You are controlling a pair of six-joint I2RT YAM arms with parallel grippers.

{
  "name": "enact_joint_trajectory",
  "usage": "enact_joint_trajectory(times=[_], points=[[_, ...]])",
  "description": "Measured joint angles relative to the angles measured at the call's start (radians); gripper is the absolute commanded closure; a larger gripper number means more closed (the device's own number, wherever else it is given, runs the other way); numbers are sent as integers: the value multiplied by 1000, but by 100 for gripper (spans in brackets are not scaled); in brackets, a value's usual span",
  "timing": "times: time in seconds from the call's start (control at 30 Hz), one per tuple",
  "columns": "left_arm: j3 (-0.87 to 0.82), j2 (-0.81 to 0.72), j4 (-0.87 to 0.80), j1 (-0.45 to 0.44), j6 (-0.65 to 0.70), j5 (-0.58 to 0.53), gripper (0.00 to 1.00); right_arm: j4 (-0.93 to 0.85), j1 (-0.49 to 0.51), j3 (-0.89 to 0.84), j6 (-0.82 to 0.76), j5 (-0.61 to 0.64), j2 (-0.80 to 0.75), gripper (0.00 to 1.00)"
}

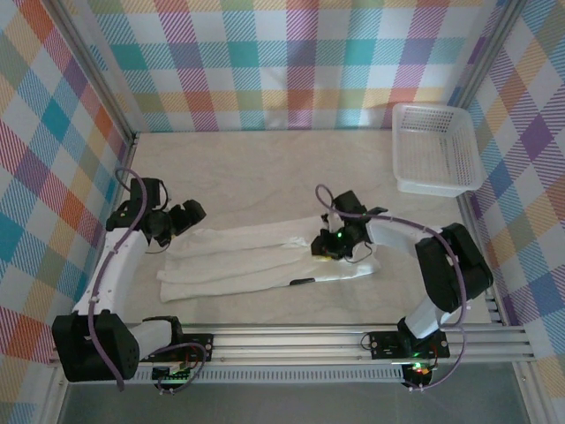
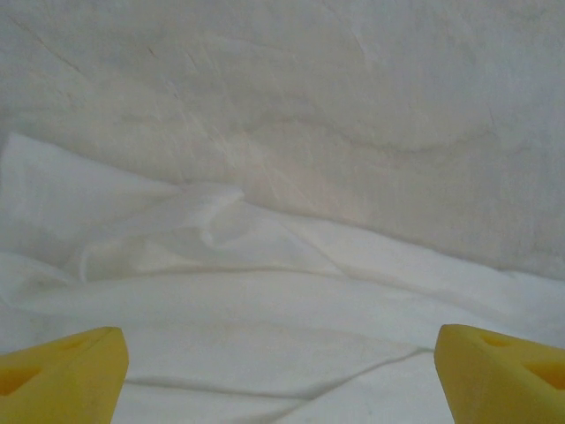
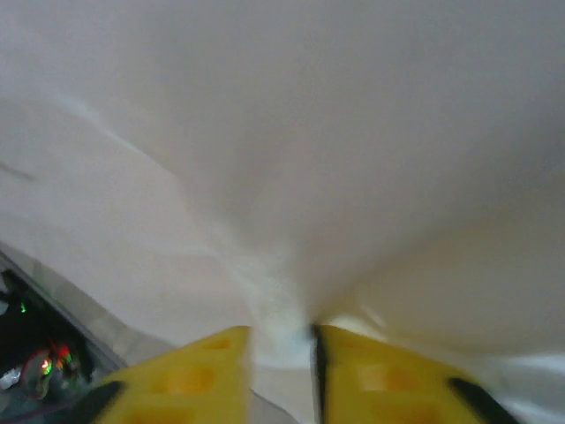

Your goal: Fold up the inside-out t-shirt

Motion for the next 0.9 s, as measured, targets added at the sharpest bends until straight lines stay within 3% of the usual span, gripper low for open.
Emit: enact_joint_trajectory(times=[0.07,0.13,0.2,0.3,0.4,0.73,0.9], points=[[-32,-29,-14,-55,-25,-24,25,-24,-4,-9,4,-13,-8,43],[-60,-40,-29,-123,-58,-55,58,-45,-21,23,5,5,-44,45],[-84,-29,-34,-190,-94,-75,100,-50,-47,76,8,55,-84,53],[-102,37,-38,-269,-143,-114,100,-8,-102,127,31,177,-143,86],[-100,137,-33,-328,-178,-164,100,24,-158,129,58,270,-139,100],[12,484,43,-344,-222,-238,100,-7,-183,140,58,331,77,100],[193,669,39,-331,-225,-277,100,-8,-183,154,59,320,138,100]])
